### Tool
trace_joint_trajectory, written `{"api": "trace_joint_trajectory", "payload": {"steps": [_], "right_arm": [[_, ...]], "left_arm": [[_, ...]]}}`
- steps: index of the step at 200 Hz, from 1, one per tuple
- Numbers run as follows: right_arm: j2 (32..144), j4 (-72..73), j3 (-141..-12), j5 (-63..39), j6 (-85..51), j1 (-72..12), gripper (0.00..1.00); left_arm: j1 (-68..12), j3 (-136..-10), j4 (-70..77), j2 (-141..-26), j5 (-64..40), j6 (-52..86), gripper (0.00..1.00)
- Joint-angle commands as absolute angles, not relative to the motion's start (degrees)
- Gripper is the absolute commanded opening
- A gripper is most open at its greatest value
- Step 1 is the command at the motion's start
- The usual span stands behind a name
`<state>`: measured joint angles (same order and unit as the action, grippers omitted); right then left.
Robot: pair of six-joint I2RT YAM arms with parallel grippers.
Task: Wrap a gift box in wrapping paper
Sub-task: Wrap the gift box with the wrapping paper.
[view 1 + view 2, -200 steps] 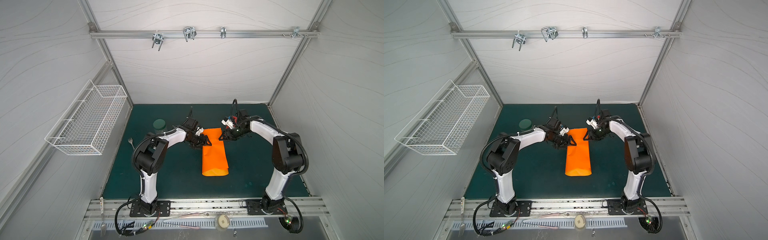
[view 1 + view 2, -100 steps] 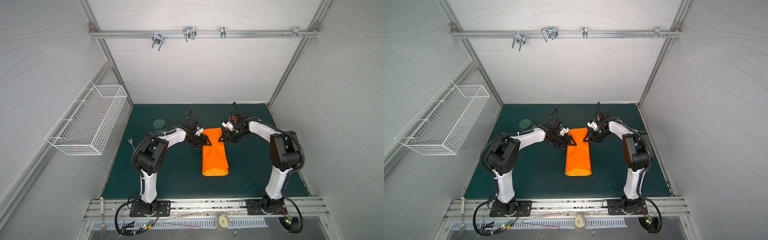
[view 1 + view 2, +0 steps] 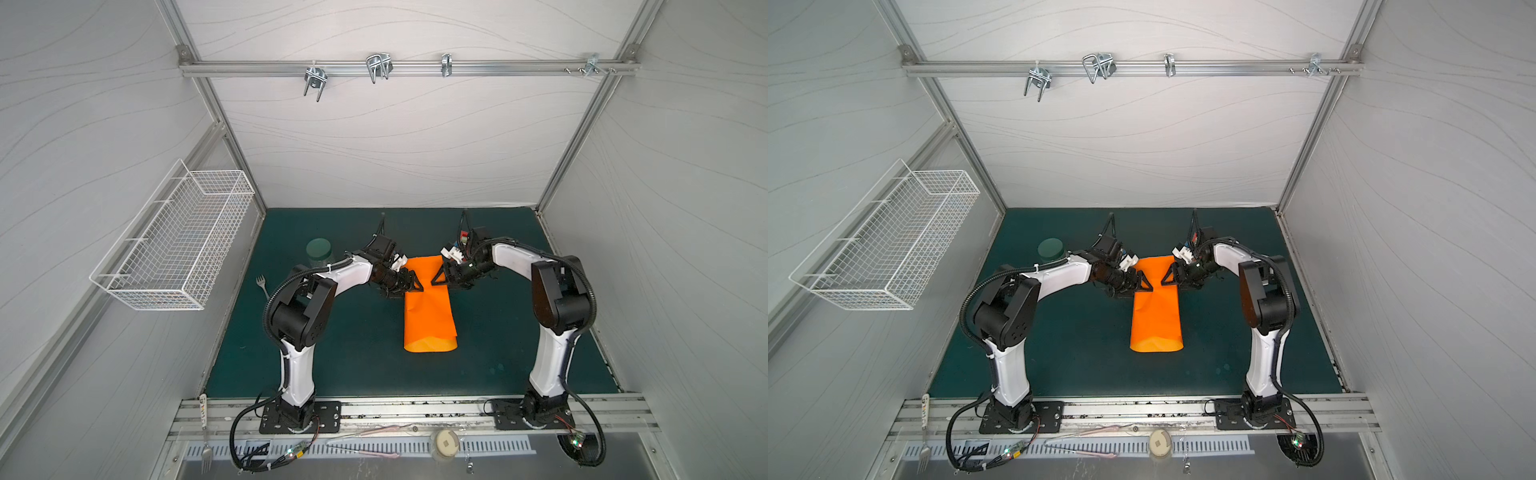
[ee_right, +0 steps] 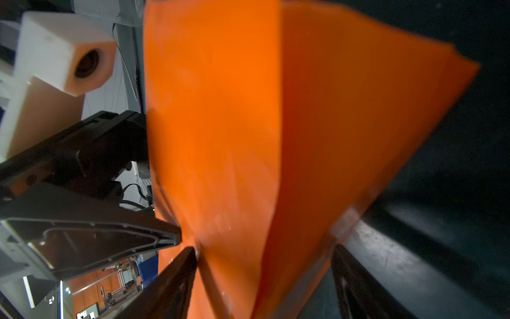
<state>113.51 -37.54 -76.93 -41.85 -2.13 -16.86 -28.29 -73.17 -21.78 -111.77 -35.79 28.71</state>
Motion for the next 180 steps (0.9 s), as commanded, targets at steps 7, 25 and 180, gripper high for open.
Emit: {"api": "trace_joint_trajectory", "payload": {"steps": [7,25,180], "right_arm": [[111.2,-38.5,-78.1,-41.5,0.5,-15.0,0.91],[107.1,-40.6,-77.3,-40.9,3.4,-12.4,0.98],[102.1,-34.3,-65.5,-40.5,0.6,-17.5,0.77]], "left_arm": [[-29.4,-71.6,-24.0,-116.0,-26.5,27.9,0.73],[-29.4,-72.1,-24.2,-115.8,-26.8,27.7,0.74],[-26.9,-78.0,-33.5,-106.5,-31.5,22.0,0.99]]}}
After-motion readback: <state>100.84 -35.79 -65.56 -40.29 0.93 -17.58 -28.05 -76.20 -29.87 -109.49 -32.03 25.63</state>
